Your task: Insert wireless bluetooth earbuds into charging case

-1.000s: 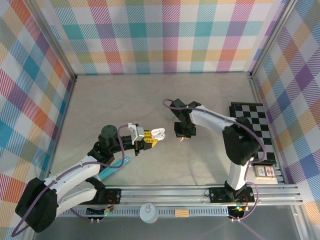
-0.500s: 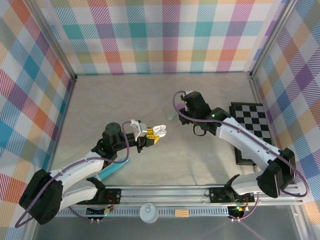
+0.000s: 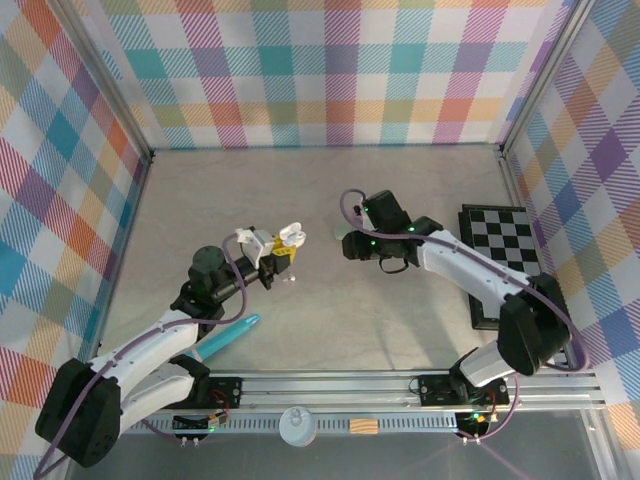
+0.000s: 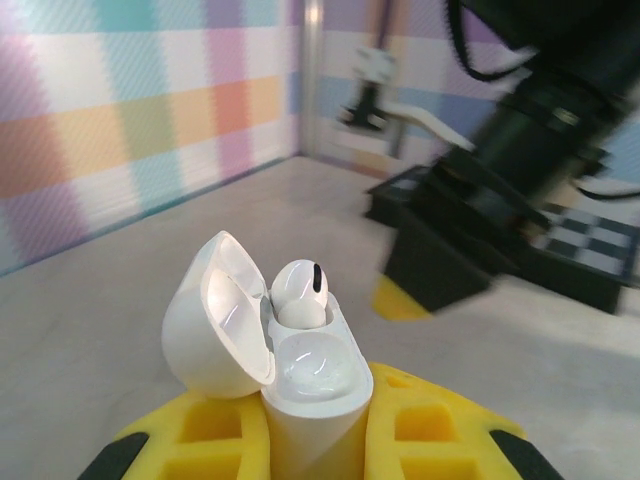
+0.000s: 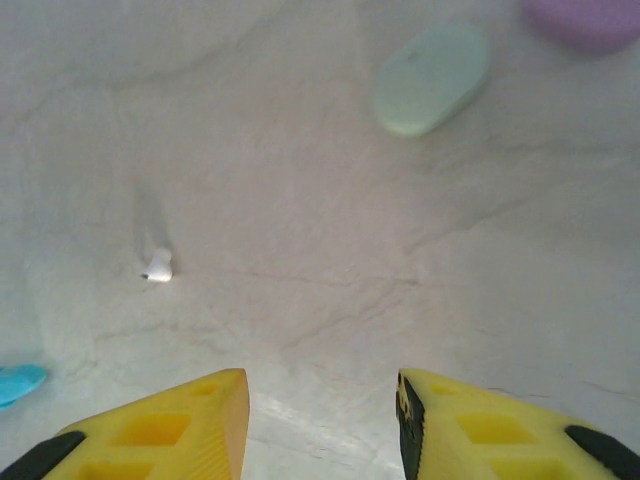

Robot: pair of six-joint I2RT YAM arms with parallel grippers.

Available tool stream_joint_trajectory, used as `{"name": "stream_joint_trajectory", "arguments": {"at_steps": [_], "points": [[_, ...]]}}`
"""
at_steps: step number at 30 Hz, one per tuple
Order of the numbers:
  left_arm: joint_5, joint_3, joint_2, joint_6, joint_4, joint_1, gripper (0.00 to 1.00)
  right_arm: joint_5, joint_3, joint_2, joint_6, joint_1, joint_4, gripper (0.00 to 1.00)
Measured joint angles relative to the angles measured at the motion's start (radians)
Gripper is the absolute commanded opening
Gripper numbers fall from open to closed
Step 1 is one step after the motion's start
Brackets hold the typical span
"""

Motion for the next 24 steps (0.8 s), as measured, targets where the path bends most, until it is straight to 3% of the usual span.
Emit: {"name": "stream_joint_trajectory", "arguments": {"at_steps": [6, 15, 24], "points": [[-0.09, -0.019, -0.034, -0.012, 0.0, 0.081, 0.0, -0.167, 0.098, 0.203, 0.117, 0.021, 0.027, 0.44], [-0.14, -0.019, -0.117, -0.008, -0.01, 0.144, 0.0, -0.317, 0.286, 0.47, 0.332, 0.12, 0.039, 0.43], [-0.136, -0.014, -0.209, -0.007, -0.084, 0.148, 0.0, -0.356, 0.486, 0.628, 0.381, 0.149, 0.006, 0.38]]}}
